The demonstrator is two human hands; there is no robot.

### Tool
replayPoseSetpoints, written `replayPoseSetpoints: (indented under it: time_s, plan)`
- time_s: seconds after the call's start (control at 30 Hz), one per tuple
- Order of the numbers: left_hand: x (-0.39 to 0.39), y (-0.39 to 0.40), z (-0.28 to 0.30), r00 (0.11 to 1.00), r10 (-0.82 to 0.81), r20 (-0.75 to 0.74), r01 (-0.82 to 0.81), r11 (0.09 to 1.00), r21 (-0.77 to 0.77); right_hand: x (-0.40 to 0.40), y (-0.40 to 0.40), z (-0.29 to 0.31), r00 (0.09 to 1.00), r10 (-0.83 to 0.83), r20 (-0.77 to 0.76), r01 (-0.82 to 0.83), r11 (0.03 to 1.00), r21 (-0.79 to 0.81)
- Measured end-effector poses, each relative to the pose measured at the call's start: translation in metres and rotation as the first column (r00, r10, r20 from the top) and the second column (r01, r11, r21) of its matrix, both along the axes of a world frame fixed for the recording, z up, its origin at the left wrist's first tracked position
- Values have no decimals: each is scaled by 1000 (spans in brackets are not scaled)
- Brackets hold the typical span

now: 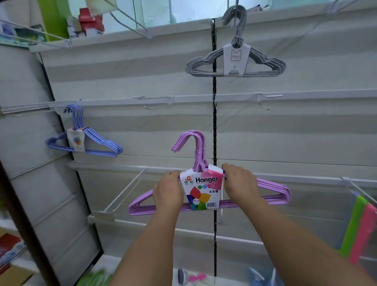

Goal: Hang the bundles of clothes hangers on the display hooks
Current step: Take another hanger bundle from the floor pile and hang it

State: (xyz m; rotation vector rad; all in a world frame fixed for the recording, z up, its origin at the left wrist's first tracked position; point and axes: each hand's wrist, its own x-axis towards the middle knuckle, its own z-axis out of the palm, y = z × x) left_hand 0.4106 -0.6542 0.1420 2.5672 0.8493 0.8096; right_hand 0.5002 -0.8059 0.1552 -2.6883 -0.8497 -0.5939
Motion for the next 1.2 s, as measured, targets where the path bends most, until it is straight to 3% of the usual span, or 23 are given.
replayPoseSetpoints:
  time_s: [0.6,0.87,1.2]
  plan:
    - [69,172,60,975,-198,104,185,975,124,30,156,39,961,-268,-68,276,931,237]
    - [101,197,70,953,-270,141,246,955,165,44,179,48,931,-350,-105,366,885,290]
    - [121,211,83,944,-265,195,226,953,201,68,199,56,934,-341,-104,355,864,357]
